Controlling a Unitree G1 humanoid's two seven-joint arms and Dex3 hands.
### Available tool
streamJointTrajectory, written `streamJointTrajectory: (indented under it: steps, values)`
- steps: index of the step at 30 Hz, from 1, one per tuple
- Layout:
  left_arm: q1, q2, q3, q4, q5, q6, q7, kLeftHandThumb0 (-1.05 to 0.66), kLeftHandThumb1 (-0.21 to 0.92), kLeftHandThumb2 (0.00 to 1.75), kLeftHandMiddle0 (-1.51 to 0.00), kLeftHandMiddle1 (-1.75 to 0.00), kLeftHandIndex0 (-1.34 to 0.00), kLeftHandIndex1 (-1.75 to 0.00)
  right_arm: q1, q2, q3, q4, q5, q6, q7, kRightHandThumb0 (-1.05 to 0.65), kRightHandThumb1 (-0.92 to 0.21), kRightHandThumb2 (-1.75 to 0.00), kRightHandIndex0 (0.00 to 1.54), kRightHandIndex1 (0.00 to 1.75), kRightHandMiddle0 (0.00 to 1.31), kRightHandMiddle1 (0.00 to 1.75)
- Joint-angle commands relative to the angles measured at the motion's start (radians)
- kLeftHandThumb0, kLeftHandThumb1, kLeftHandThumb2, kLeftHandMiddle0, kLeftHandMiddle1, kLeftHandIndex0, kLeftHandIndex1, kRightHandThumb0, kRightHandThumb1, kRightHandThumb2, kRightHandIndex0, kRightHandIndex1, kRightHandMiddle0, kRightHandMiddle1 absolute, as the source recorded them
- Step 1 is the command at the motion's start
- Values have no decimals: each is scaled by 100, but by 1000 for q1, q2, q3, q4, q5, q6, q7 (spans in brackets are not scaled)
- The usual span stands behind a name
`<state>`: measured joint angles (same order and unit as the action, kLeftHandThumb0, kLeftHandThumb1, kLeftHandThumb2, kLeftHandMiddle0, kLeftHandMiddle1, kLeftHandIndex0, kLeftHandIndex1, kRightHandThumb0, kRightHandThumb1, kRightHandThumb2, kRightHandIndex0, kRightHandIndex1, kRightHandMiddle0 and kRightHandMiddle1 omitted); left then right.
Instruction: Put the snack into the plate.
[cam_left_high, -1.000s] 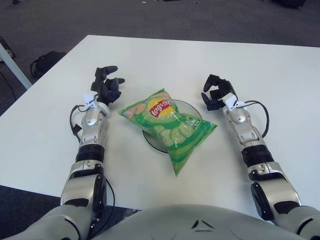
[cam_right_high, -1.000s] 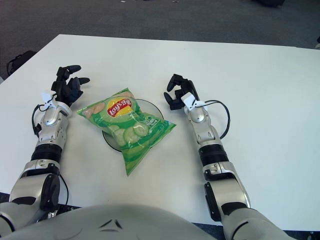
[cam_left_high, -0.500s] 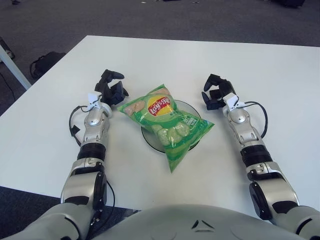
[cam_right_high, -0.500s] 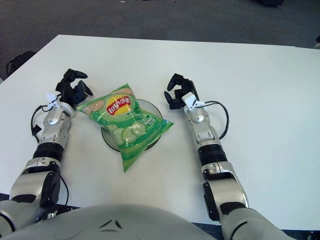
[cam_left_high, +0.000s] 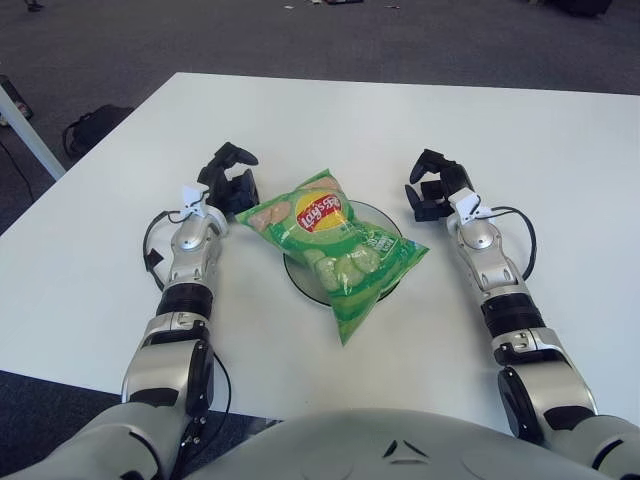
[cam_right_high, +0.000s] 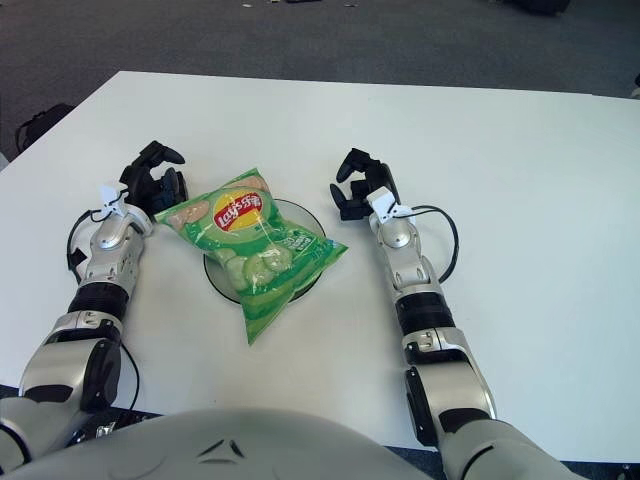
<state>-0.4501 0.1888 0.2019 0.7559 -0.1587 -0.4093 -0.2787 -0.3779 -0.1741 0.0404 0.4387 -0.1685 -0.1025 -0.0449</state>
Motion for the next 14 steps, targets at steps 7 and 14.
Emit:
streamJointTrajectory:
  steps: [7,14]
  values:
    - [133,-35,-52,-7,16,-29,-51,-45,39,122,-122,-175,-55,-175,100,36,-45,53,37,83,-50,-49,-30,-134,132,175,63,175]
    - [155,-38,-62,-28,-7,-23,-107,-45,40,121,-122,-175,-54,-175,106,52,-77,41,53,89,-92,-50,-28,-137,133,175,65,175]
